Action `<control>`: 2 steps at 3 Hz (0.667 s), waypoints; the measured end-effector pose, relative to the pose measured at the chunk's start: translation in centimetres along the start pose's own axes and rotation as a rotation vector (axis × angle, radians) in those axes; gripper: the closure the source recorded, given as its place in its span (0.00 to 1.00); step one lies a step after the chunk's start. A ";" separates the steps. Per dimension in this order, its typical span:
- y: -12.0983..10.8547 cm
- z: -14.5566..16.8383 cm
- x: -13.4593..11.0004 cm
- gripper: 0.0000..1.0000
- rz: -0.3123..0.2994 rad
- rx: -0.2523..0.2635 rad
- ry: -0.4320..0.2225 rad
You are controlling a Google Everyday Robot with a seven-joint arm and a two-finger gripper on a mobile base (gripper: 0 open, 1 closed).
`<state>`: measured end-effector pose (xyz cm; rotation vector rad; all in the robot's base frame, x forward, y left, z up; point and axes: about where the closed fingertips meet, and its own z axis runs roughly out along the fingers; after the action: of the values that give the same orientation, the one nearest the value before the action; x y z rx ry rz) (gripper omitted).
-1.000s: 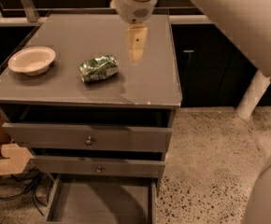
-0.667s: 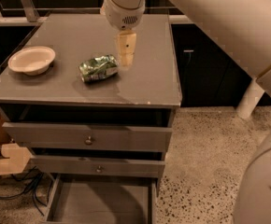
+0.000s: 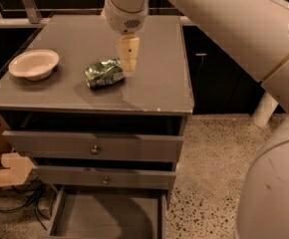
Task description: Place green can into bottom drawer
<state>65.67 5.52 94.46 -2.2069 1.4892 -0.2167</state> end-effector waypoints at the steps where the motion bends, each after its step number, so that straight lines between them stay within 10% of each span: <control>1: -2.0 2.2 -0.9 0.00 -0.025 -0.003 -0.016; 2: -4.2 5.9 -2.3 0.00 -0.058 -0.031 -0.061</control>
Offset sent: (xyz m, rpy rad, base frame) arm 0.0637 0.0592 -0.0194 0.0135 -0.0009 0.1036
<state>70.46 10.61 91.54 -2.2627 1.4060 -0.1456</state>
